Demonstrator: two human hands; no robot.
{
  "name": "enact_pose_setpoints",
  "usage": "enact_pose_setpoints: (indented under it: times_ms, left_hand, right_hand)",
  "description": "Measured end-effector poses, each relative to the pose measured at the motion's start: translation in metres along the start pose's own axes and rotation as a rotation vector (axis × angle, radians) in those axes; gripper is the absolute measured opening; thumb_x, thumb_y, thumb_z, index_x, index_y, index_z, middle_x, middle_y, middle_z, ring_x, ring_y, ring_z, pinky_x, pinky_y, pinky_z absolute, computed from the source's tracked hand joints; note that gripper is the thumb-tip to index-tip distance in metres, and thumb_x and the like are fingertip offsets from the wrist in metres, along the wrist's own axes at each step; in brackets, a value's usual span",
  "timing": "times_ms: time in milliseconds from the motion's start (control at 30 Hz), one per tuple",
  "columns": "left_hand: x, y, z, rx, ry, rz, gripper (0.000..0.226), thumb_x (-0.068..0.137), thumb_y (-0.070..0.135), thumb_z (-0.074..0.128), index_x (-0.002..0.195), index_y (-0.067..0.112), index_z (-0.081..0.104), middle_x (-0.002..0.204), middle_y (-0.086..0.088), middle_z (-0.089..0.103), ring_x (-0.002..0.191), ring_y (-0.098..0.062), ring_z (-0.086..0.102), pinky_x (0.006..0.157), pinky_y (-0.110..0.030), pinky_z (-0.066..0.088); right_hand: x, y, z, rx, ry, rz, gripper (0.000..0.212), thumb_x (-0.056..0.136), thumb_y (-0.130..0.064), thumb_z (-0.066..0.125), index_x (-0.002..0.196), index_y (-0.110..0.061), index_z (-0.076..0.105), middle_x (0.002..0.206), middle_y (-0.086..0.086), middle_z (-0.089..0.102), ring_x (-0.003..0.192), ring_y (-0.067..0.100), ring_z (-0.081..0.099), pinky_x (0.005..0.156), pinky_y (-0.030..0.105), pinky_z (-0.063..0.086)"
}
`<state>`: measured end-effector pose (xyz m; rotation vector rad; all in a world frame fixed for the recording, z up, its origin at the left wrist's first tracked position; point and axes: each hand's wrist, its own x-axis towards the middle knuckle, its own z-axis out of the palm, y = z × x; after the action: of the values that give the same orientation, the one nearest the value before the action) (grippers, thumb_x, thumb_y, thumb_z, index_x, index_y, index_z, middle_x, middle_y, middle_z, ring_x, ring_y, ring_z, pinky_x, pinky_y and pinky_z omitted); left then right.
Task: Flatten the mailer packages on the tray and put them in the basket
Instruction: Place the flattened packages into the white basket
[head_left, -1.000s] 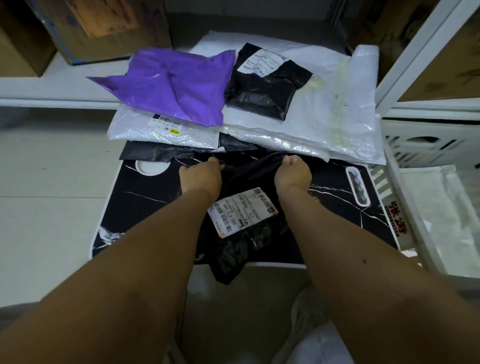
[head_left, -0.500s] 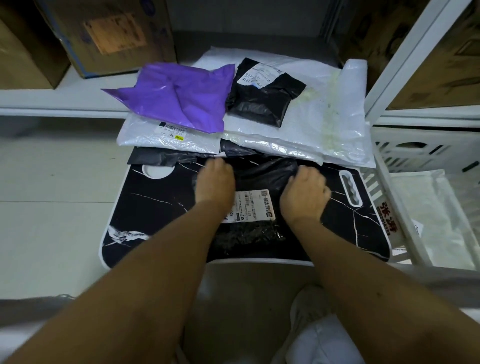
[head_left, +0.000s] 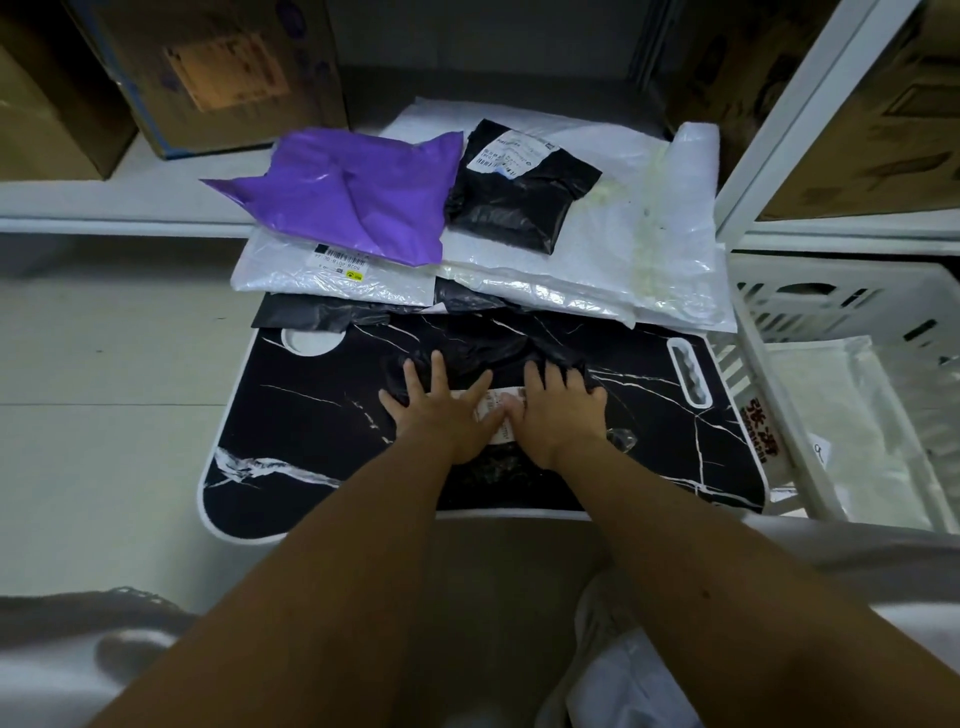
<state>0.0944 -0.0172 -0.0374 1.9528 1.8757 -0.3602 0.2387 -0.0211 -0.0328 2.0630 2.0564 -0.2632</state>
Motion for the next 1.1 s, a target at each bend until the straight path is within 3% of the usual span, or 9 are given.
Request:
enact_pose_setpoints:
  times_ms: [100, 200, 300, 400, 633, 700, 833, 933, 1100]
  left_hand:
    - [0.002, -0.002, 0.002, 0.028, 0.018, 0.011, 0.07, 0.085, 0.078, 0.013, 0.145, 0.051, -0.011, 0.156, -0.008, -0.027, 0.141, -0.042, -0.022, 0.11, -0.067, -0.003]
    - [0.003, -0.003, 0.004, 0.041, 0.045, 0.026, 0.077, 0.086, 0.077, 0.016, 0.148, 0.043, -0.014, 0.157, -0.009, -0.025, 0.142, -0.041, -0.021, 0.112, -0.064, -0.003]
    - [0.006, -0.006, 0.003, 0.06, 0.038, 0.042, 0.086, 0.083, 0.08, 0.017, 0.149, 0.035, -0.015, 0.157, -0.009, -0.025, 0.143, -0.038, -0.021, 0.113, -0.062, -0.003]
    - [0.011, -0.009, 0.0, 0.056, 0.018, 0.05, 0.089, 0.083, 0.08, 0.018, 0.149, 0.032, -0.016, 0.156, -0.007, -0.027, 0.143, -0.034, -0.024, 0.114, -0.06, -0.005]
    - [0.014, -0.018, 0.002, -0.002, 0.057, 0.068, 0.076, 0.094, 0.064, 0.019, 0.151, 0.024, -0.012, 0.158, -0.005, -0.023, 0.145, -0.025, -0.019, 0.118, -0.047, -0.001]
    - [0.01, -0.019, 0.001, 0.0, 0.139, 0.052, 0.075, 0.099, 0.055, 0.024, 0.152, 0.014, -0.01, 0.158, -0.01, -0.019, 0.147, -0.025, -0.013, 0.12, -0.042, 0.005]
    - [-0.001, -0.006, 0.004, 0.115, 0.285, 0.063, 0.062, 0.103, 0.028, 0.028, 0.15, -0.001, -0.002, 0.158, -0.021, -0.011, 0.147, -0.031, -0.006, 0.12, -0.037, 0.012]
    - [-0.009, 0.008, 0.012, 0.134, 0.281, 0.093, 0.065, 0.1, 0.026, 0.031, 0.149, -0.007, 0.003, 0.156, -0.027, -0.003, 0.146, -0.039, -0.007, 0.12, -0.042, 0.011]
    - [-0.05, 0.004, 0.034, 0.029, 0.174, 0.121, 0.064, 0.101, 0.045, 0.022, 0.153, 0.014, -0.002, 0.159, -0.012, -0.011, 0.147, -0.029, -0.01, 0.12, -0.046, 0.006]
  right_hand:
    - [0.006, -0.009, -0.006, -0.021, 0.207, -0.076, 0.045, 0.099, -0.034, 0.04, 0.14, -0.018, 0.035, 0.138, 0.012, 0.042, 0.127, 0.031, 0.037, 0.101, 0.046, 0.032]
    - [0.014, -0.006, -0.002, 0.015, 0.169, -0.277, 0.053, 0.098, -0.036, 0.043, 0.148, -0.031, 0.025, 0.157, 0.005, 0.021, 0.144, 0.026, 0.017, 0.112, 0.049, 0.021]
    - [0.024, 0.009, 0.004, 0.087, -0.039, -0.177, 0.055, 0.101, -0.055, 0.014, 0.153, -0.041, 0.005, 0.163, -0.004, -0.007, 0.149, 0.018, -0.006, 0.117, 0.056, -0.001]
    - [0.024, 0.011, 0.005, 0.105, -0.09, -0.092, 0.059, 0.098, -0.06, 0.01, 0.153, -0.041, -0.002, 0.161, -0.005, -0.015, 0.148, 0.019, -0.013, 0.115, 0.06, -0.005]
    - [0.018, 0.011, 0.006, 0.225, -0.06, -0.027, 0.061, 0.101, -0.053, 0.019, 0.155, -0.027, 0.005, 0.162, 0.003, -0.011, 0.149, 0.021, -0.008, 0.118, 0.054, 0.0]
    - [0.016, 0.013, 0.0, 0.231, -0.032, -0.015, 0.057, 0.102, -0.043, 0.029, 0.153, -0.019, 0.018, 0.162, 0.01, 0.002, 0.149, 0.025, 0.005, 0.12, 0.05, 0.005]
    - [-0.004, -0.001, -0.009, 0.123, 0.253, 0.027, 0.043, 0.094, -0.022, 0.047, 0.137, -0.017, 0.044, 0.147, 0.01, 0.036, 0.139, 0.027, 0.025, 0.118, 0.052, 0.012]
    - [-0.03, -0.027, -0.008, 0.215, 0.35, 0.052, 0.041, 0.097, -0.024, 0.042, 0.138, -0.021, 0.045, 0.152, 0.008, 0.032, 0.145, 0.024, 0.018, 0.116, 0.056, 0.008]
    - [-0.073, -0.04, 0.027, 0.316, 0.161, 0.171, 0.051, 0.103, -0.041, 0.024, 0.153, -0.03, 0.017, 0.162, 0.004, 0.007, 0.149, 0.025, -0.004, 0.115, 0.061, 0.001]
